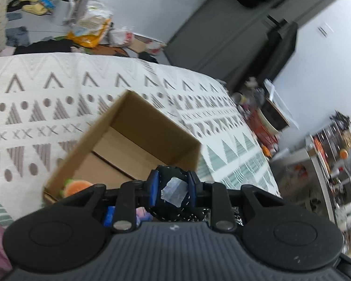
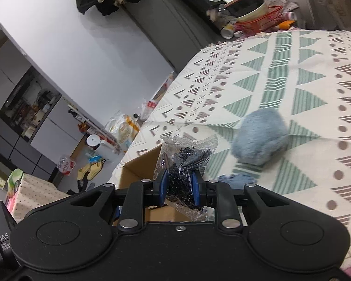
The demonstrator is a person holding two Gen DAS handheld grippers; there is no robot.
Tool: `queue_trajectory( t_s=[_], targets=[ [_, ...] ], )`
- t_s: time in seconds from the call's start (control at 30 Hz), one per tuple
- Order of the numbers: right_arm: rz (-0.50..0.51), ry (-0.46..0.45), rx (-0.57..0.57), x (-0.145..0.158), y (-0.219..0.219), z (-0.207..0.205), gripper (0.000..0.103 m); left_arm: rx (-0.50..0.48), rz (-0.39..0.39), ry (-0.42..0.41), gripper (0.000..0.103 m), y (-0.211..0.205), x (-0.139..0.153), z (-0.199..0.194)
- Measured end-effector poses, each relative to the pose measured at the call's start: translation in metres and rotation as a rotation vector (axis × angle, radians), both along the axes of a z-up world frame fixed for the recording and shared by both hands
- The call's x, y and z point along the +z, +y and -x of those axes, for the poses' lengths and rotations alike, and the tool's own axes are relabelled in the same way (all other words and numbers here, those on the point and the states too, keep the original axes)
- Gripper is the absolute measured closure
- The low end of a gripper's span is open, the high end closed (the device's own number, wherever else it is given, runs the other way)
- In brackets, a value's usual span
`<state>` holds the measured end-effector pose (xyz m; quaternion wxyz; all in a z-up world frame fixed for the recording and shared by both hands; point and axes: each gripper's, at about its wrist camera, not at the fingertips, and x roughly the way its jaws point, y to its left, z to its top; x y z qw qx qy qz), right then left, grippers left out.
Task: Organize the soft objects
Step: 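Carry both black items over the cardboard box and open both tools to release them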
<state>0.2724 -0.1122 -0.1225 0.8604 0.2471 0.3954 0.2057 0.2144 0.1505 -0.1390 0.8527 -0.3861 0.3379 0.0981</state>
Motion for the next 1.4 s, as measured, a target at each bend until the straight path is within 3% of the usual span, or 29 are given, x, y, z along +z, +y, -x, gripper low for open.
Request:
queue_trajectory(
  t_s=[0.6, 0.77, 0.9, 0.97, 1.03, 1.27, 1.4],
  targets=[
    [-0.019, 0.073, 0.151, -0.03, 0.062, -0.024, 0.081, 0.192, -0.072, 0.145, 0.076, 0.037, -0.027, -0.014],
    [-0.018, 0.093, 0.183, -0.04, 0.072, -0.027, 0.071, 0.19, -0.054, 0.185, 0.072, 0.04, -0.039, -0.02],
    [-0.03, 0.089, 0.18, -0.037, 0.068, -0.024, 0.065, 0.202, -0.045, 0.201, 0.072, 0.043, -0.043, -0.019],
    [-0.05, 0.083, 0.187, -0.034, 0.065, -0.022, 0.065, 0.218, -0.069, 0.201, 0.072, 0.043, -0.04, -0.017],
    [-0.042, 0.069, 0.184, -0.028, 0.061, -0.018, 0.058, 0.236, -0.091, 0.204, 0.072, 0.045, -0.038, -0.015],
    [-0.01, 0.046, 0.142, -0.016, 0.035, -0.007, 0.057, 0.33, -0.17, 0.248, 0.072, 0.053, -0.03, -0.003],
    [0.024, 0.048, 0.112, -0.011, 0.015, -0.003, 0.054, 0.329, -0.209, 0.235, 0.07, 0.047, -0.02, 0.001]
  ],
)
